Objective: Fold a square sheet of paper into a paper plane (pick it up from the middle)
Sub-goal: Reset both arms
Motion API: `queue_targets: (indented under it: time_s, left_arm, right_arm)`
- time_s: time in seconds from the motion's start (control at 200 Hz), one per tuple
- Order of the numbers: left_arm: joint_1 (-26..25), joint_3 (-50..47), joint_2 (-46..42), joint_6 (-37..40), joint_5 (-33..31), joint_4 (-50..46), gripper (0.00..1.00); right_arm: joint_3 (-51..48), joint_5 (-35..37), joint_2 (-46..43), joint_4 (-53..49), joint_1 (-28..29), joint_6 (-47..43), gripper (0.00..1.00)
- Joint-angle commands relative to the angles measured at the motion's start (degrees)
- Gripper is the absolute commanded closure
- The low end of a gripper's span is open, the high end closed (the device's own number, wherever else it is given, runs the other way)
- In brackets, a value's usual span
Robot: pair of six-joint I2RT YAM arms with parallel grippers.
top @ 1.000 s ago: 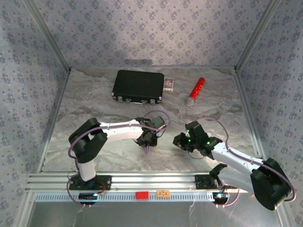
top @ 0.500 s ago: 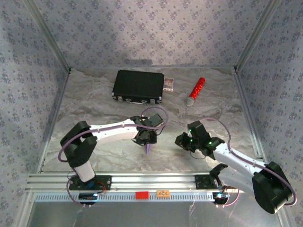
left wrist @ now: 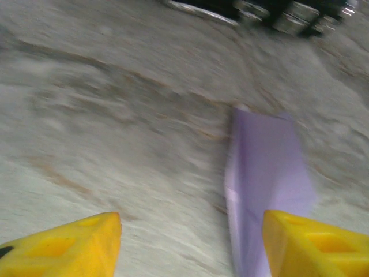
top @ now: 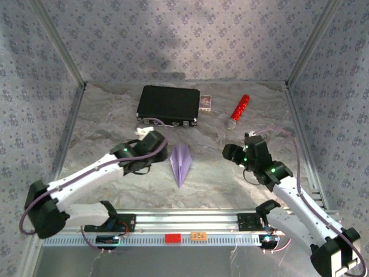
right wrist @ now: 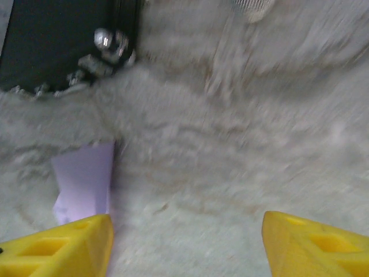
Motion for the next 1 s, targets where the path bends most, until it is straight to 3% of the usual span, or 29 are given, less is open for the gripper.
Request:
queue_targets:
  time_s: [0.0,0.09,0.165,0.245,0.42,0.535,0.67,0.805,0.909,0.944,0.994]
  left_arm:
    - [5.58,-4.79,-5.64,7.81,-5.39,3.37,0.23]
    - [12.79,-7.63,-9.71,12.74,-7.73,6.74,0.01]
    - [19.12,-9.22,-11.35,16.12,-9.77,9.76,0.0]
    - [25.42,-11.42,-11.55,20.17,-12.22,14.35,0.0]
    - [33.22,-18.82,-10.05,31.92,-15.21,30.13,0.0]
    - [36.27,-24.26,-6.44,38.6,-13.04,44.03,0.0]
    - [39.27,-26.81,1.69,40.18,-10.04,55.64,0.0]
    - [39.62,-28.28,8.63,44.89,-7.6,66.41,0.0]
    - [44.15,-30.32,9.64,44.38,1.53,73.57,0.0]
    - [45.98,-30.61,10.25,43.81,4.23,75.51,0.0]
    - [48.4,-31.33,11.4,44.41,9.13,78.86,0.0]
  right_arm:
    - [1.86,18.86,0.2,-1.47,-0.96,-11.58,0.25]
    - [-1.1,26.53,2.01,6.7,-2.43,-20.34,0.24]
    - [-4.35,29.23,5.19,16.34,-4.36,-29.45,0.23]
    - [-7.01,30.71,11.47,25.2,-7.91,-32.82,0.22]
    - [-11.34,20.75,23.53,46.09,-15.61,-36.64,0.22]
    - [-10.29,14.89,30.5,53.35,-17.33,-40.68,0.21]
    - [-10.62,7.49,35.32,62.13,-18.71,-47.56,0.21]
    - [-12.68,-0.02,36.46,66.26,-23.72,-44.32,0.2]
    - [-16.34,-2.46,39.59,75.14,-24.64,-44.47,0.19]
    - [-17.09,-1.11,41.99,79.98,-24.45,-44.18,0.14]
    - [-15.6,1.1,41.15,75.67,-24.49,-43.13,0.11]
